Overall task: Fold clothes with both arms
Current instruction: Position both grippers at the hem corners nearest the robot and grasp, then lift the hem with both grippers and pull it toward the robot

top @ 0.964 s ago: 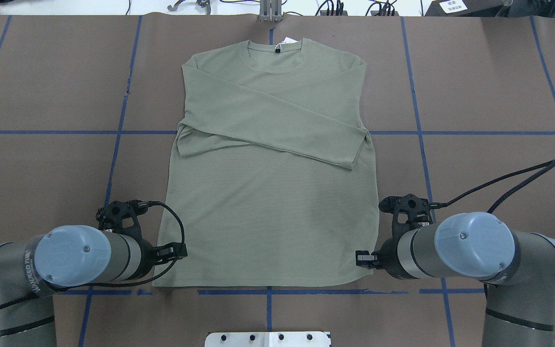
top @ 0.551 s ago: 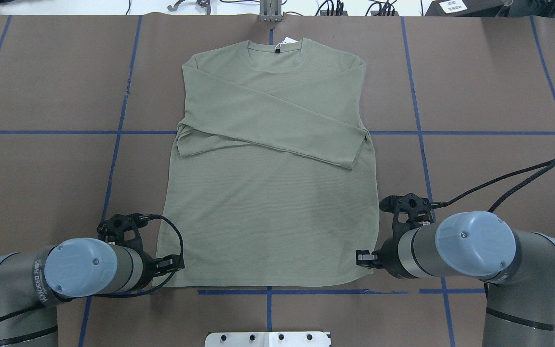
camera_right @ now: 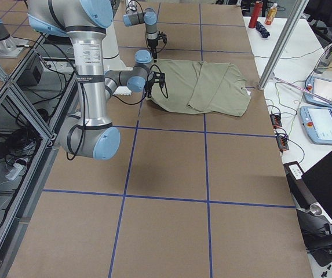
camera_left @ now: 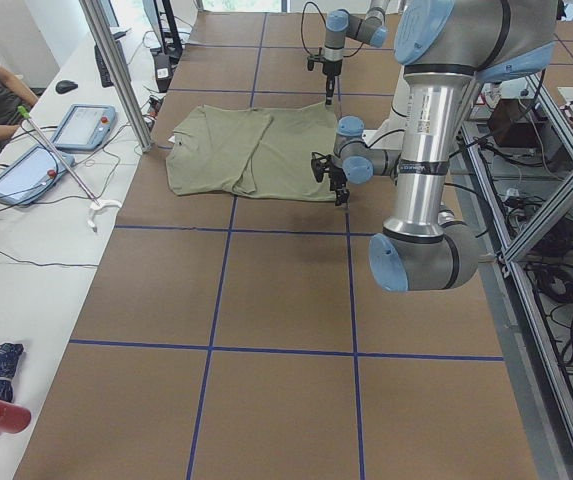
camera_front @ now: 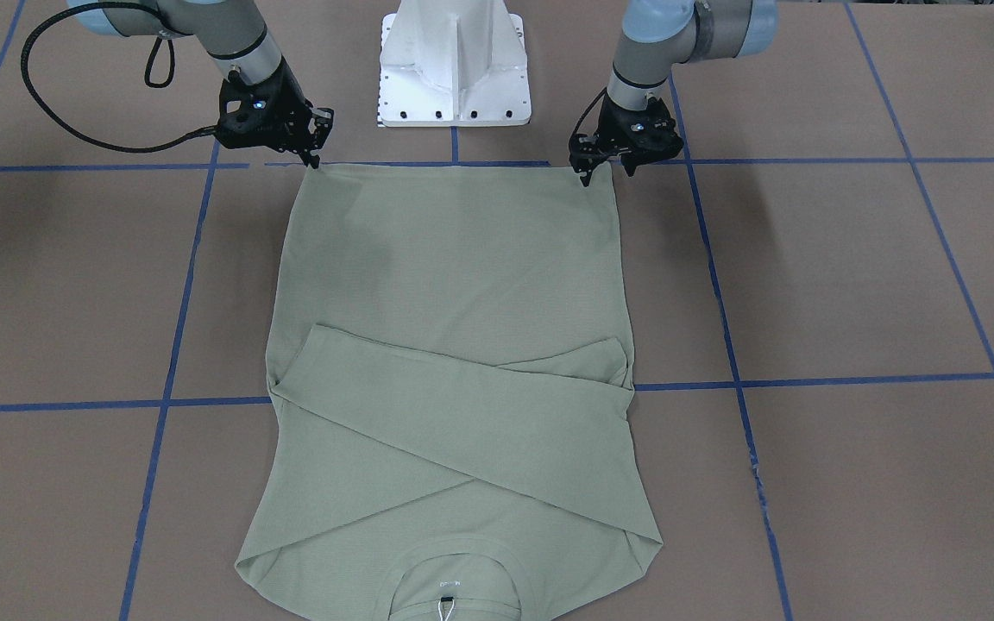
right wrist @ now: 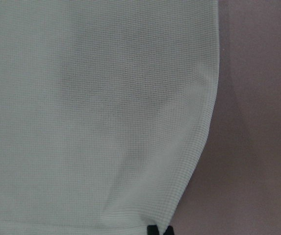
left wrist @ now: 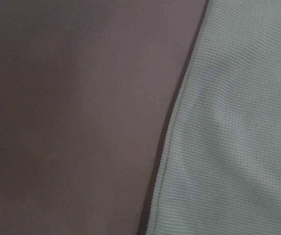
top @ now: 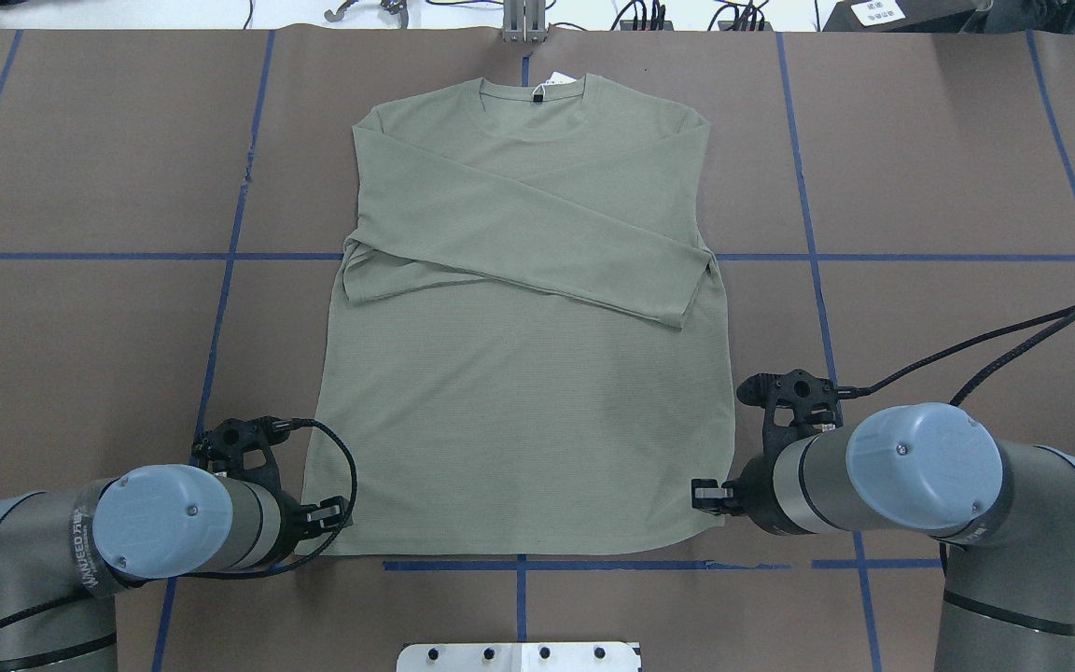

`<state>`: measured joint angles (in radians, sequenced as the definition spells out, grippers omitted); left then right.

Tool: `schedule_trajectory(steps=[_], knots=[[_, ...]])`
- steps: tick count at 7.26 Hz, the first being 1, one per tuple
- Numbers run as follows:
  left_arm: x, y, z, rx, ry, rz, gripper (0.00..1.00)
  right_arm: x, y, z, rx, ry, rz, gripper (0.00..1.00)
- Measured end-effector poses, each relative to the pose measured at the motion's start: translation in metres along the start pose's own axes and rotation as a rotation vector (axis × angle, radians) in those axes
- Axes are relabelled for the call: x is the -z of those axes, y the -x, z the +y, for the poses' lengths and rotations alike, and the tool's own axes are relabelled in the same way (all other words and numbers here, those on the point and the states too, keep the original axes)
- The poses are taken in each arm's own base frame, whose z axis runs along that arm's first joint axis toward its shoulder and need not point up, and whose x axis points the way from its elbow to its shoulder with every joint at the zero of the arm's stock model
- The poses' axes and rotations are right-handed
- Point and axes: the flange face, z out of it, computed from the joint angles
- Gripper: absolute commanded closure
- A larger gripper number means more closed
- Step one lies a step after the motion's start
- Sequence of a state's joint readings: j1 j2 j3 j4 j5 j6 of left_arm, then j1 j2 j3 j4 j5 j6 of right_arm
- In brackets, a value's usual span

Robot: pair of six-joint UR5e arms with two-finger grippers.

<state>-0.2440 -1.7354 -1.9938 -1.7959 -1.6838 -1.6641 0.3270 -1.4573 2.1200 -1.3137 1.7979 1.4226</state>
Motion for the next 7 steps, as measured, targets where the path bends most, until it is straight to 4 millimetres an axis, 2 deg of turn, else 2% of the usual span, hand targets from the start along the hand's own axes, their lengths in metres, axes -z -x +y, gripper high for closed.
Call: schedule_trajectory(steps=[1,4,5,7], knots=[[0.000,0.000,0.000,0.002,0.000,0.000,1.00,0.001,0.000,-0.001,-0.001,-0.002,0.000,1.00],[0.002,-0.002,0.000,0.002,0.003,0.005,1.00,0.005,-0.002,-0.007,-0.008,-0.001,-0.005,1.00],[0.011,-0.004,0.001,0.001,0.003,0.017,1.00,0.011,-0.003,-0.011,-0.013,0.014,-0.016,1.00],[0.046,-0.008,0.005,-0.001,0.008,0.035,1.00,0.038,-0.010,-0.015,-0.029,0.067,-0.053,1.00]])
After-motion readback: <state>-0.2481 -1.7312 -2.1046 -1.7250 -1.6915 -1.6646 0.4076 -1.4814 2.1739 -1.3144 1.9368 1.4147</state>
